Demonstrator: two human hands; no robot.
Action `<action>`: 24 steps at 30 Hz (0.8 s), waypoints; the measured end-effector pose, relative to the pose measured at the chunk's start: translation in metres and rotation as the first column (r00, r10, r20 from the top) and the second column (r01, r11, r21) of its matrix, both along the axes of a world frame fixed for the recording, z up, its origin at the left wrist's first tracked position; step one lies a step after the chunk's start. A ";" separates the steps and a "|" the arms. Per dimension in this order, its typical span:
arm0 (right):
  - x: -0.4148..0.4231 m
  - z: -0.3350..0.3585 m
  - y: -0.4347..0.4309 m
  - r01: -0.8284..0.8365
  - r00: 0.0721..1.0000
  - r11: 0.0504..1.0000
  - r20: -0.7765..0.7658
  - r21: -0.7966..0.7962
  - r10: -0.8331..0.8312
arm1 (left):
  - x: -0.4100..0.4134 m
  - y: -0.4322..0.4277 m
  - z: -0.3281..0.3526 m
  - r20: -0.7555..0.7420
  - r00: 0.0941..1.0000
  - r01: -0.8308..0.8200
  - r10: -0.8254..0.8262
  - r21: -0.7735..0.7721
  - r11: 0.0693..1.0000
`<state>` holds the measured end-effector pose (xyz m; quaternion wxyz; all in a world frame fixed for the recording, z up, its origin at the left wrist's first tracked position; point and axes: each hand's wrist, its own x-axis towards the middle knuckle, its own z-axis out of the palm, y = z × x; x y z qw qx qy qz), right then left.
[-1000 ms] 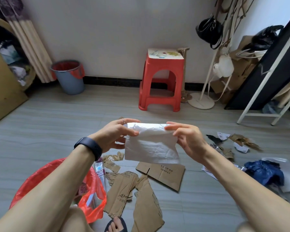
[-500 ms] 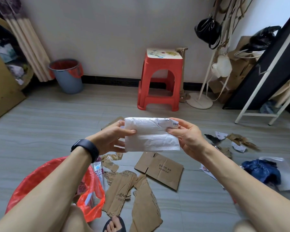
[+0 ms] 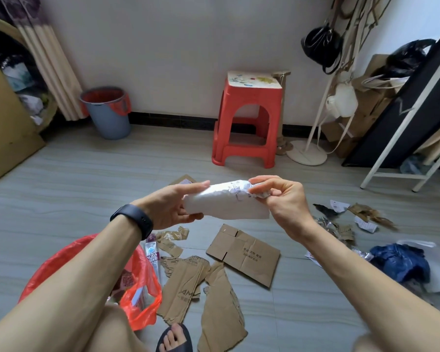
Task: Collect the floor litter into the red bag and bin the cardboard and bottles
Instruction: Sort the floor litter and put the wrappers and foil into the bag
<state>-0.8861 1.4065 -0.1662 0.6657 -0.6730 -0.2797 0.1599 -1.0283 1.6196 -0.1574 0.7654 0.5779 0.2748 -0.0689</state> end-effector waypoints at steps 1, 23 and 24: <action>-0.001 -0.002 -0.001 -0.001 1.000 1.000 0.005 0.002 0.001 | -0.001 0.001 -0.001 -0.002 1.000 0.031 -0.031 -0.001 1.000; -0.118 -0.096 0.129 -0.268 0.762 0.524 0.155 -0.809 0.629 | -0.202 0.115 -0.072 -0.144 0.891 0.082 0.430 0.984 0.160; -0.126 -0.104 0.134 -0.289 0.765 0.519 0.132 -0.805 0.630 | -0.205 0.111 -0.085 -0.171 0.896 0.115 0.410 0.981 0.157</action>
